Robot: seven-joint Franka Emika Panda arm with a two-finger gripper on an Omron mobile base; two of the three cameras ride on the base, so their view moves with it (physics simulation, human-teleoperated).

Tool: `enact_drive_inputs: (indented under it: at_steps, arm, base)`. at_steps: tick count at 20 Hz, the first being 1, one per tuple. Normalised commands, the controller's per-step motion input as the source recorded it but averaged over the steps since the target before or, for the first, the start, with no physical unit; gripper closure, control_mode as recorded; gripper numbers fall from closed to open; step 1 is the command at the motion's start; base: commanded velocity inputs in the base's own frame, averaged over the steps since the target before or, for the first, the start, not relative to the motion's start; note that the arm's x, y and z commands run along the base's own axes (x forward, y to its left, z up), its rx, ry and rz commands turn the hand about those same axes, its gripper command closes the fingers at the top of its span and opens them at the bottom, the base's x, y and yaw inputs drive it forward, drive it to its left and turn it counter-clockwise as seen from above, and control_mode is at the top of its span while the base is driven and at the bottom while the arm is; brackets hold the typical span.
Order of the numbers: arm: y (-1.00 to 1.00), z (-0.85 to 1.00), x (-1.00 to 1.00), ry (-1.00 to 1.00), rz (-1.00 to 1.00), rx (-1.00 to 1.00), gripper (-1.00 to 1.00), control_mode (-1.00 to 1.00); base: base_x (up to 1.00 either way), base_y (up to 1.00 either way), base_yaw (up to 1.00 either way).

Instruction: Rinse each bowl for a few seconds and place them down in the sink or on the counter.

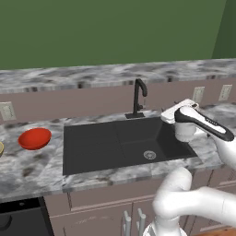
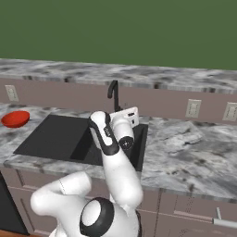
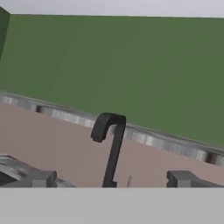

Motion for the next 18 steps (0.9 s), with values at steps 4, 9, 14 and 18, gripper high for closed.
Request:
enact_drive_inputs:
  at_steps: [4,9,14,18]
  arm:
    - [0.03,-0.09,0.25,-0.04,0.0,0.0,-1.0,-1.0]
    - [0.04,-0.07,0.33,0.0,0.0,0.0,-1.0,-1.0]
    - [0.0,-0.04,0.4,0.0,0.0,0.01,-1.0,-1.0]
    - [-0.02,0.0,0.33,0.04,0.0,0.03,-1.0,-1.0]
  base:
    - [0.0,0.0,0.0]
    - [0.0,0.0,0.0]
    - [0.0,0.0,0.0]
    - [0.0,0.0,0.0]
